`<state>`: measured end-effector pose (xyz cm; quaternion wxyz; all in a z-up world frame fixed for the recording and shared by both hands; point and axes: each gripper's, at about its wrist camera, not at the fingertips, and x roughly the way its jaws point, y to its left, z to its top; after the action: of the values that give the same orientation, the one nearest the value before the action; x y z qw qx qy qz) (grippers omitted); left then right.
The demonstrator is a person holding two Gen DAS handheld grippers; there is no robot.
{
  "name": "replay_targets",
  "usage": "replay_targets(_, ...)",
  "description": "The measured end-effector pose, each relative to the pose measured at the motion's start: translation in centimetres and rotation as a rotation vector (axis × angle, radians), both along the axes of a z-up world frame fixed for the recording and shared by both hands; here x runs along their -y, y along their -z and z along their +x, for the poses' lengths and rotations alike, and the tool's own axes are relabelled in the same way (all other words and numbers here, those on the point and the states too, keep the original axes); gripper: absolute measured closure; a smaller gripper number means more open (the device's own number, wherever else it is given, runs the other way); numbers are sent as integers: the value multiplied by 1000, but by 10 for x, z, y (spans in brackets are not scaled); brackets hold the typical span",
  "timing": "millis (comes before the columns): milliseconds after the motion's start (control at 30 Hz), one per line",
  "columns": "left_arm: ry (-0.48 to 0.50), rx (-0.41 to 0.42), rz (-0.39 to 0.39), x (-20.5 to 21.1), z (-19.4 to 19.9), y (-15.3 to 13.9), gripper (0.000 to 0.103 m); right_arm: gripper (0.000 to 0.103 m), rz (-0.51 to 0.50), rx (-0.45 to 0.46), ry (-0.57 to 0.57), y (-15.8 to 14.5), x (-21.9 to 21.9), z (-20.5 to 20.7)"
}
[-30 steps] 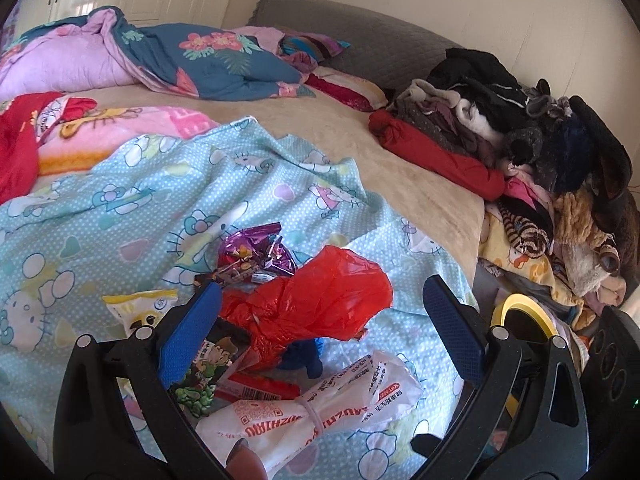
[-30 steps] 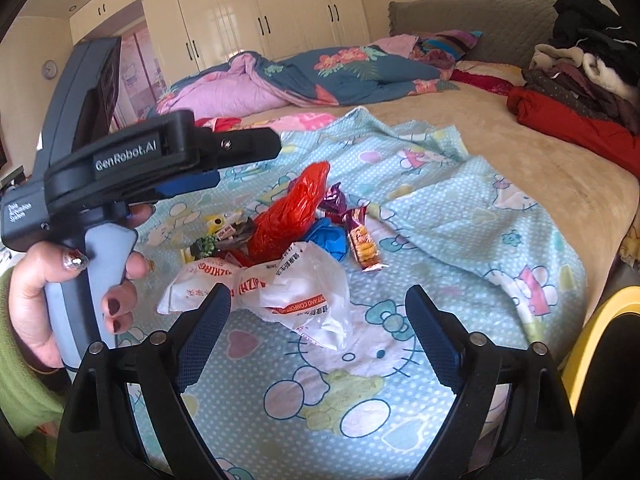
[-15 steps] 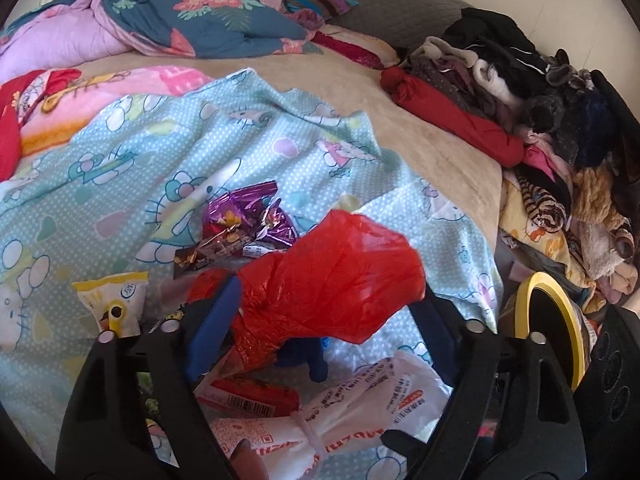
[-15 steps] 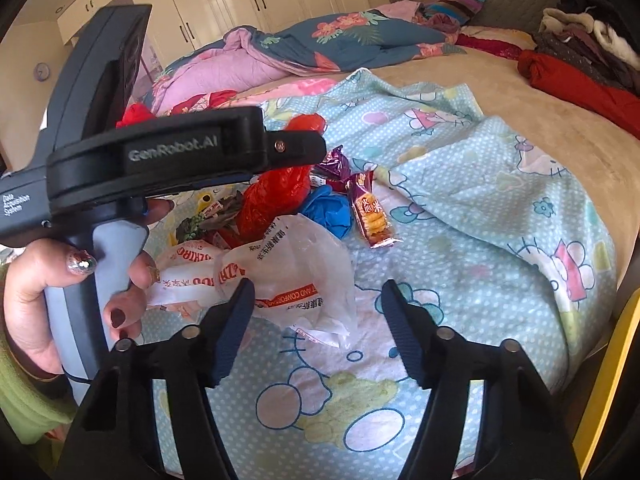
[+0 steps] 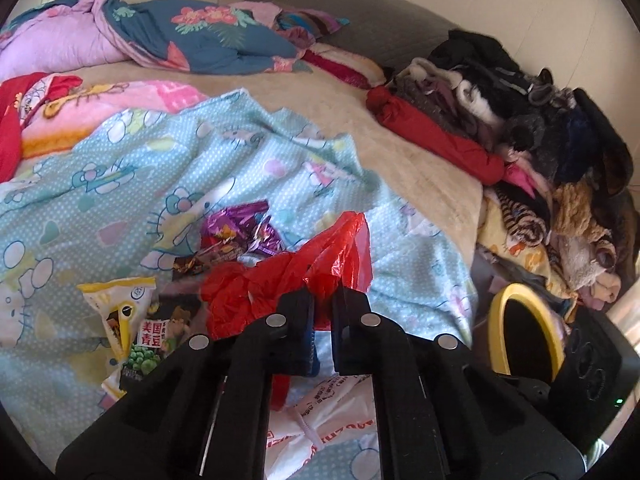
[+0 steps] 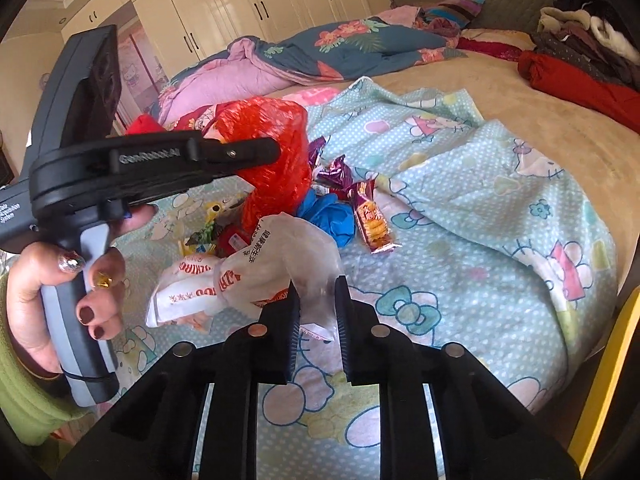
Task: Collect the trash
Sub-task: 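Grasp the red plastic bag with the left gripper while the right gripper grasps the white printed bag, then carry the red bag with the left gripper while the right gripper carries the white bag toward the bin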
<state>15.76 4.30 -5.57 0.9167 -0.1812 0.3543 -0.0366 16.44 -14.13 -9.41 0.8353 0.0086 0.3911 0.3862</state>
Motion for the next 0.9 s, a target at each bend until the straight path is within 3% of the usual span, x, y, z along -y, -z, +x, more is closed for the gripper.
replay_targets(467, 4, 188, -87, 0, -31, -62, 101, 89, 105, 69, 78, -33, 42, -2)
replay_targets(900, 21, 226, -106, 10, -41, -80, 101, 89, 173, 109, 219, -55, 93, 5)
